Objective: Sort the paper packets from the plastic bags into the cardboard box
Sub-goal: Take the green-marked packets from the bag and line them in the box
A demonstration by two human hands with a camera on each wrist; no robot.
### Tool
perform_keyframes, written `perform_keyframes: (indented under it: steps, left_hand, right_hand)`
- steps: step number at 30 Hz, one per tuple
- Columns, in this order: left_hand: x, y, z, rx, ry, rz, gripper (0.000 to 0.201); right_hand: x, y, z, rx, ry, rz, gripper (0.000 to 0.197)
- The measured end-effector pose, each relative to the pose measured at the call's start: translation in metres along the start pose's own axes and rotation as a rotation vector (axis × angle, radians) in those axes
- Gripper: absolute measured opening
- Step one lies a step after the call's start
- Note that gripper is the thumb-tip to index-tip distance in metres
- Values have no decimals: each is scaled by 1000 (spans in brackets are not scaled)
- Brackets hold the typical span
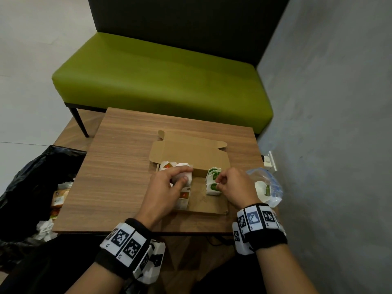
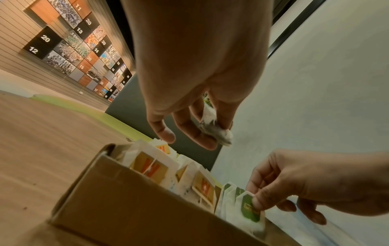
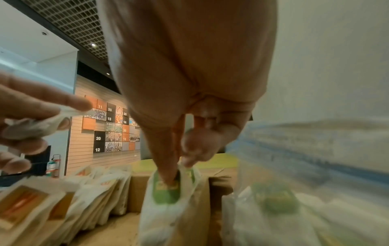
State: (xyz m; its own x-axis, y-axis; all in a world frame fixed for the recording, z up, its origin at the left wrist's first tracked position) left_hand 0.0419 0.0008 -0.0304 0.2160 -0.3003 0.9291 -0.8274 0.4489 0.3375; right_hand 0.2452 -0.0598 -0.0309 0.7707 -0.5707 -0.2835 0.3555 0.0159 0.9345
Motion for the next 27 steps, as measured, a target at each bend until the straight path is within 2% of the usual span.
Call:
perform_keyframes:
  steps: [7, 15, 17, 19, 20, 22, 25, 27]
  left_hand:
    - [-5, -3, -1, 26, 34, 23, 66]
    - [-7, -11, 1, 20, 52, 58, 68]
    - [-8, -12, 0, 24, 55, 53, 67]
    - [-4, -13, 0, 23, 57, 63, 66]
    - [-3, -15, -1, 14, 59, 77, 67]
    - [-1, -20, -1, -33, 58, 85, 66]
    - [2, -28, -3, -90, 29, 58, 66]
    - [5, -32, -3, -108, 11, 36, 64]
  right_hand:
    - [-5, -8, -4, 106, -59, 38, 15]
    - [-11, -7, 4, 165, -64, 45, 14]
    - [-10, 1, 7, 182, -86, -56, 15]
    - [-9, 14, 14, 203, -83, -315, 14]
    - [-11, 20, 18, 183, -60, -487, 14]
    - [-20, 28, 28, 45, 29, -729, 21]
    - [-29, 30, 33, -120, 178, -636, 37]
    - [-29, 31, 30, -140, 203, -545, 33]
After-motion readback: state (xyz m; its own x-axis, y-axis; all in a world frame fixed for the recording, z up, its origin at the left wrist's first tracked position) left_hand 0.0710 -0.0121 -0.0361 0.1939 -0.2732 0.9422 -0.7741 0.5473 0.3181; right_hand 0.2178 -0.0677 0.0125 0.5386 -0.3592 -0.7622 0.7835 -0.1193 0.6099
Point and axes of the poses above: each hand's wrist, its own z-axis away from the middle knuckle, its own y-axis out of the back of the hand, x = y × z, the point moved 4 cm from there along -z, towards the middle knuckle, and after that the axes turned 6 degrees about -y, right-handed, at the moved point
